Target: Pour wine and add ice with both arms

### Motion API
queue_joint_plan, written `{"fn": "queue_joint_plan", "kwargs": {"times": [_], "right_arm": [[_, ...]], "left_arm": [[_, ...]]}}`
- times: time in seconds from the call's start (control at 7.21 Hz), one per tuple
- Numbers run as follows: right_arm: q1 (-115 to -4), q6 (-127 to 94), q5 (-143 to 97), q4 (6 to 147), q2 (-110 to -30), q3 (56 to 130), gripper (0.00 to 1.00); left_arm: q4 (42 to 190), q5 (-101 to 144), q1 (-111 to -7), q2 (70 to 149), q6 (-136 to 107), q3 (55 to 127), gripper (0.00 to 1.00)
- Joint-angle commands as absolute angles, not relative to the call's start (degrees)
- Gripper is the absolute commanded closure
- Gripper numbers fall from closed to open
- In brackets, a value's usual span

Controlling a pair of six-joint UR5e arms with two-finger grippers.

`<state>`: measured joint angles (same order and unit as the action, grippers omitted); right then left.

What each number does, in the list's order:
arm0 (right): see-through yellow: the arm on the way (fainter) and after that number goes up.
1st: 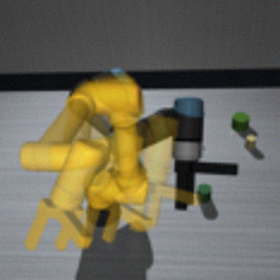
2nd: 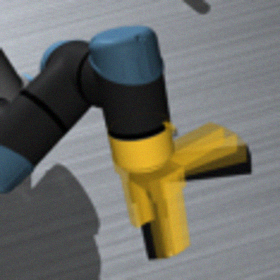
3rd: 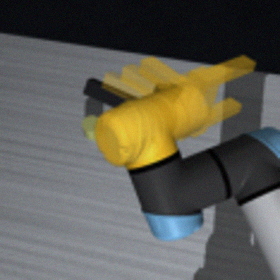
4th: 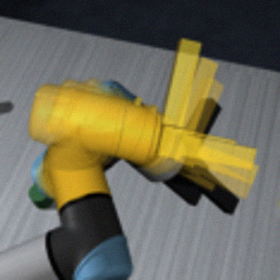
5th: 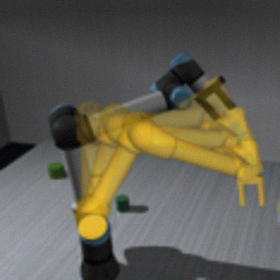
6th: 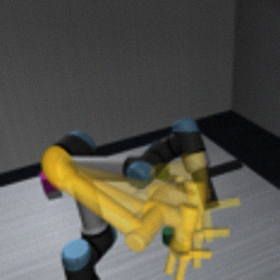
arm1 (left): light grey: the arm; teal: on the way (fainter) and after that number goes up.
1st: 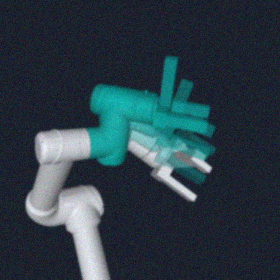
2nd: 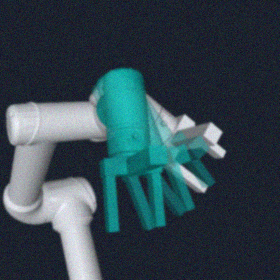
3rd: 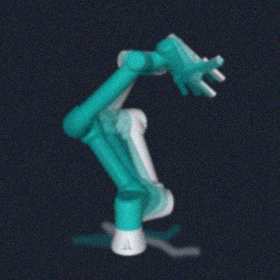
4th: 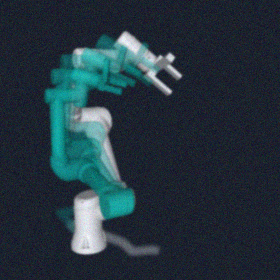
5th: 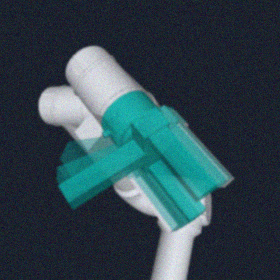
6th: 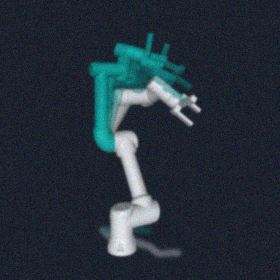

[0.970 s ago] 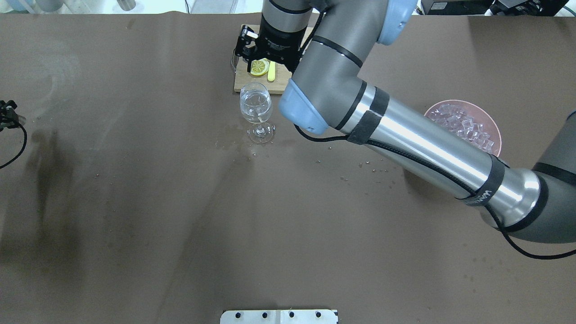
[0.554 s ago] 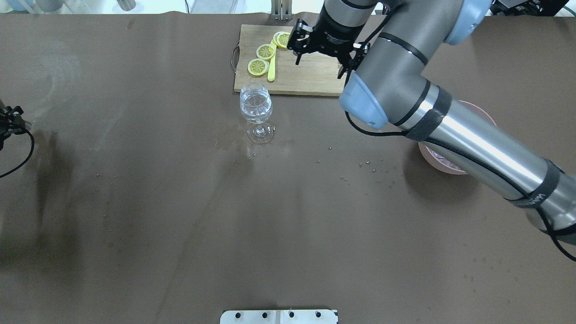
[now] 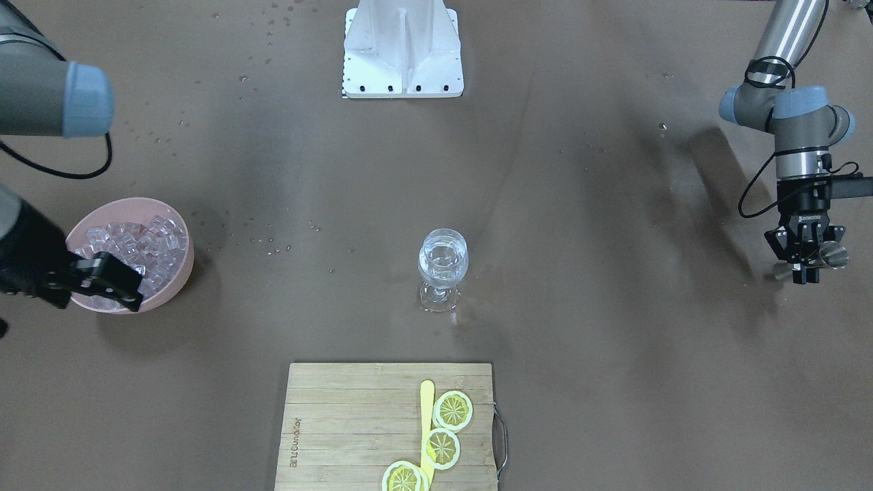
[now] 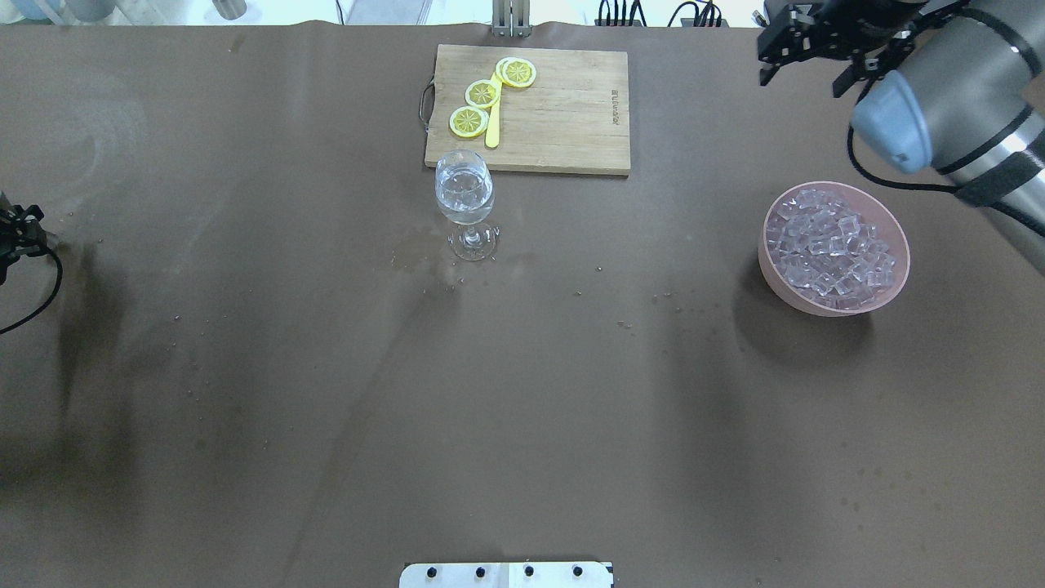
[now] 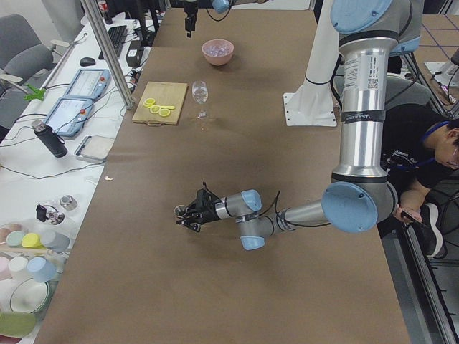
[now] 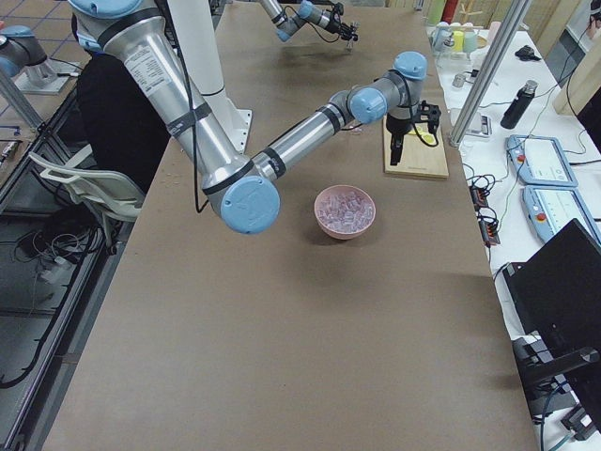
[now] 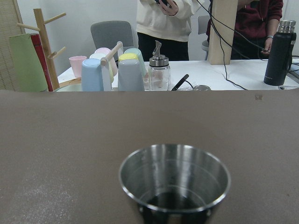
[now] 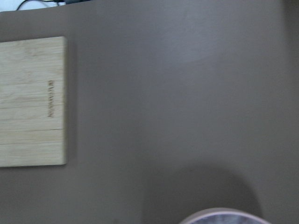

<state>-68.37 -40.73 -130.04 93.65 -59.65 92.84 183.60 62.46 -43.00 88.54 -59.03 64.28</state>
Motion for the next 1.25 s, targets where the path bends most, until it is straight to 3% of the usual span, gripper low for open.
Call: {"fn": "queue_joint_plan", "kwargs": {"times": [0.0,0.55,0.69,0.83,0.97,1.11], "right_arm": [[-76.43,-26.60,-132.35,93.86,-67.12,92.81,0.00],[-86.47,-8.47,-135.70,93.78,-78.99,92.90,0.00],[-87.09,-6.09,-135.53,93.69,-80.84,92.73,0.00],[-87.88,-4.67,-135.18,93.69,-81.29,91.51,0.00],[-88.06,-4.05,-135.00,93.69,-81.12,90.80,0.00],[-88.24,-4.04,-135.09,93.69,-80.86,90.79,0.00]], "left_arm": [[183.60,62.40,-42.45,88.51,-59.06,63.99,1.00],[183.52,62.40,-42.19,88.59,-59.06,63.90,0.99],[183.52,62.49,-42.27,88.59,-59.06,63.90,0.84],[183.52,62.49,-42.28,88.68,-58.98,63.90,0.46],[183.43,62.49,-42.19,88.77,-59.06,63.98,0.13],[183.34,62.49,-42.19,88.51,-59.06,64.42,0.03]]}}
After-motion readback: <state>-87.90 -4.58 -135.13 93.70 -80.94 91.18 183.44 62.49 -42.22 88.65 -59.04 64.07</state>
